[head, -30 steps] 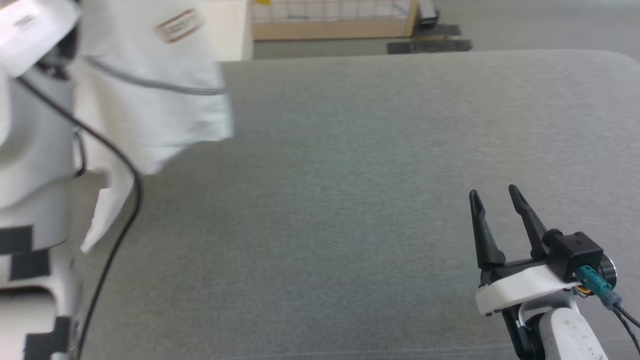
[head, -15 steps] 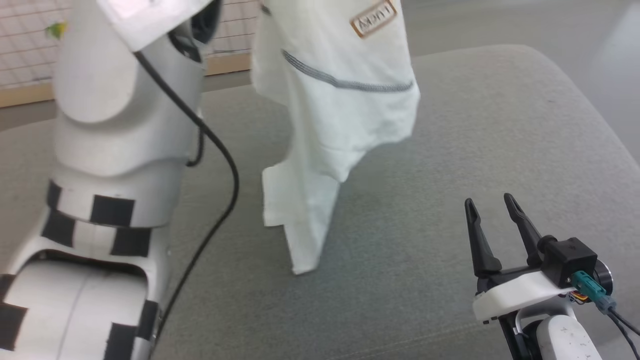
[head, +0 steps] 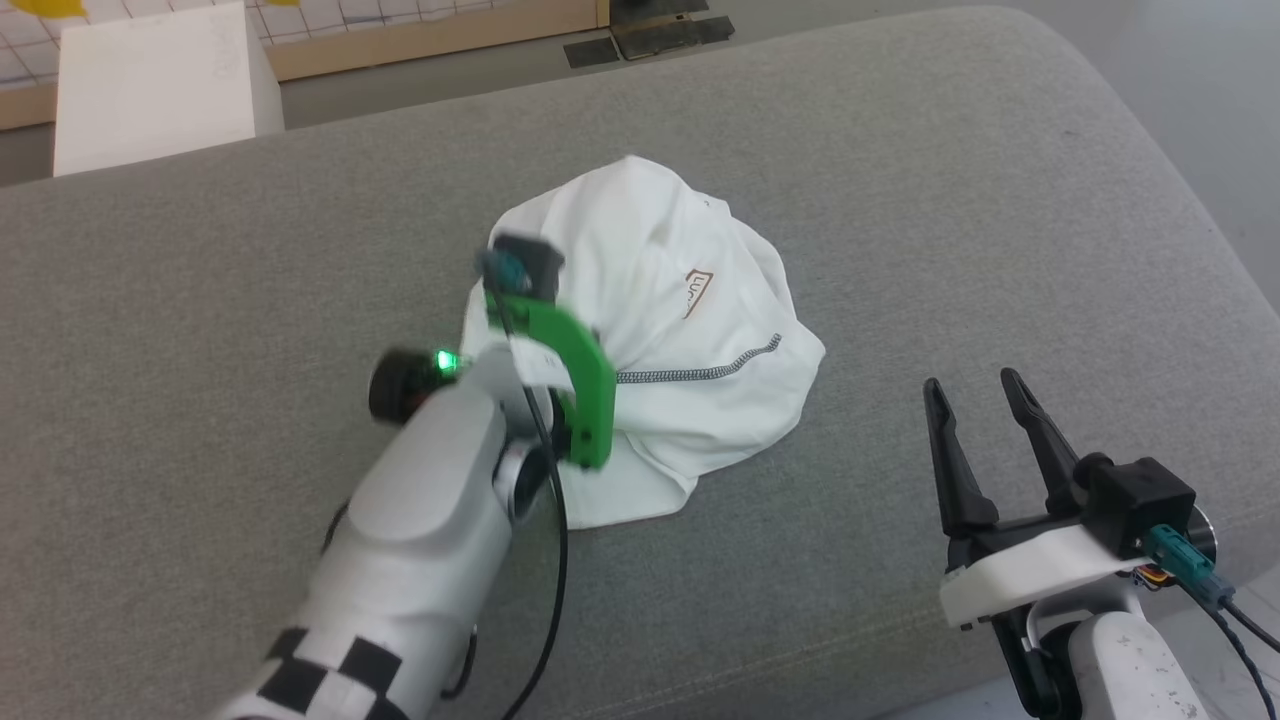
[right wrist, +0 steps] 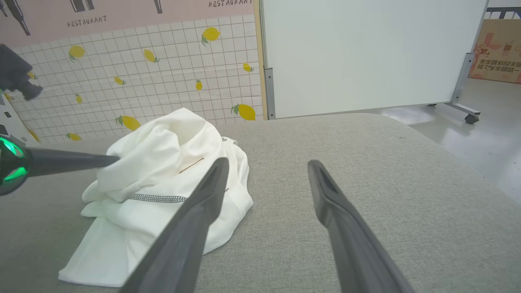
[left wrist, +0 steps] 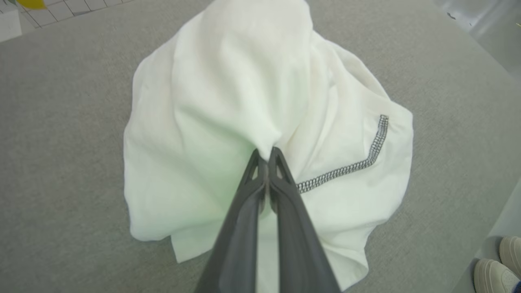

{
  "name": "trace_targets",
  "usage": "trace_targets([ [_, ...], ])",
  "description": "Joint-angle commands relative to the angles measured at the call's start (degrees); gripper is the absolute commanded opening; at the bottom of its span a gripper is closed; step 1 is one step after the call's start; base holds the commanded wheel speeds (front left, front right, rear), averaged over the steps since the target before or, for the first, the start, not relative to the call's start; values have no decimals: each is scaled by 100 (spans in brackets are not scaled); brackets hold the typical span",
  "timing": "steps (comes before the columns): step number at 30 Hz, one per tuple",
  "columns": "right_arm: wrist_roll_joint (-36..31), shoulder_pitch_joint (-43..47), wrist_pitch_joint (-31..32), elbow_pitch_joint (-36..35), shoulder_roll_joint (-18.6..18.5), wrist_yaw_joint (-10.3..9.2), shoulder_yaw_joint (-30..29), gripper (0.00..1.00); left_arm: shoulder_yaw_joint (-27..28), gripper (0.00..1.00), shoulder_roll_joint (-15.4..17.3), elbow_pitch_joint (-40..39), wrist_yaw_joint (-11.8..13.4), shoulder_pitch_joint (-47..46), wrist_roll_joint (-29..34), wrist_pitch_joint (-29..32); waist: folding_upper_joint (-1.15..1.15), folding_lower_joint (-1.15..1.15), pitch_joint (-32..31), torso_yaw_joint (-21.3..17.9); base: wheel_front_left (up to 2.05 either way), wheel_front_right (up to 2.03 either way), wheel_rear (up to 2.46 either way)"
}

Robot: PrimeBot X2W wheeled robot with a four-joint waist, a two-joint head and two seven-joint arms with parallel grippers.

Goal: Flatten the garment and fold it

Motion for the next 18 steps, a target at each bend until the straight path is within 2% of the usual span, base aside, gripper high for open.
trace_targets([
  [1,40,-91,-34,27,8,-10,16,100,-104,0,-14,102,29,168,-103,163,0,0,48,-33,0,0,0],
  [3,42,-122,-44,50,8,-10,22,100,-257,0,-17,147,42,336,-311,356,0,0,52,-41,0,0,0],
  [4,43,-131,-47,57,8,-10,19,100,-309,5,-17,125,75,387,-406,383,0,0,48,-38,0,0,0],
  [5,41,-138,-52,64,8,-10,9,100,-371,67,-18,70,127,422,-489,351,0,0,45,-26,0,0,0],
  [6,40,-144,-55,71,8,-10,-6,100,-402,100,-18,10,180,440,-543,260,0,0,39,-10,0,0,0],
  [10,32,-141,-72,105,8,-10,-68,100,-385,100,-19,-348,391,434,-674,-540,0,0,-11,93,0,0,0],
  [12,20,-116,-78,104,8,-10,-108,100,-302,100,-19,-576,465,426,-642,-1186,0,0,-43,166,0,0,0],
  [13,-5,-85,-81,83,8,-10,-167,100,-170,100,-13,-813,535,443,-580,-1914,0,0,-88,261,0,0,0],
  [15,-52,-54,-75,38,8,-10,-229,100,-60,100,47,-1019,588,507,-491,-2557,0,0,-135,361,0,0,0],
  [18,-137,-23,-44,-67,8,-10,-331,100,118,100,191,-1374,674,690,-353,-3028,0,0,-197,519,0,0,0],
])
